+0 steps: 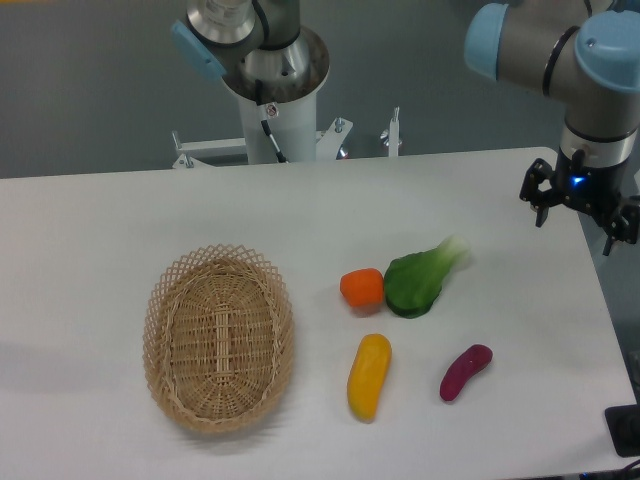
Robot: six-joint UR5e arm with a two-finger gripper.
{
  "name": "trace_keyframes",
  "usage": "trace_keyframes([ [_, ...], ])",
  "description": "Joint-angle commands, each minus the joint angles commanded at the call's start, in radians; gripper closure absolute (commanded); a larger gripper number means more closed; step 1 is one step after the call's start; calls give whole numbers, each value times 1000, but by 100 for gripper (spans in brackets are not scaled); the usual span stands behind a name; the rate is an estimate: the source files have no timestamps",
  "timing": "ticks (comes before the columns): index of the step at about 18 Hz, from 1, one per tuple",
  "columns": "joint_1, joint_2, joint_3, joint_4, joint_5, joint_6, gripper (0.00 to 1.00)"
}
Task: Pick up the sweet potato from the table
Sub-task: 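Move the open gripper over the purple sweet potato and descend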
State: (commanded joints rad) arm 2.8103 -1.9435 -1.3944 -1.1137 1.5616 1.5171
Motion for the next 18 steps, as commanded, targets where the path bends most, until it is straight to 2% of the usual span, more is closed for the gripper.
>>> trace_keyframes([
  [5, -8, -6, -2, 12, 0, -3, 0],
  [9, -11, -12, -29, 26, -3, -6, 0],
  [11, -32, -28, -40, 63, 8, -58, 0],
  [13, -44, -35, -69, 106, 8, -167, 0],
  [15, -60, -47, -101, 178, 3, -289, 0],
  [17, -81, -69, -107, 257, 0, -392, 0],
  [18, -90, -77, -107, 273, 0, -449, 0],
])
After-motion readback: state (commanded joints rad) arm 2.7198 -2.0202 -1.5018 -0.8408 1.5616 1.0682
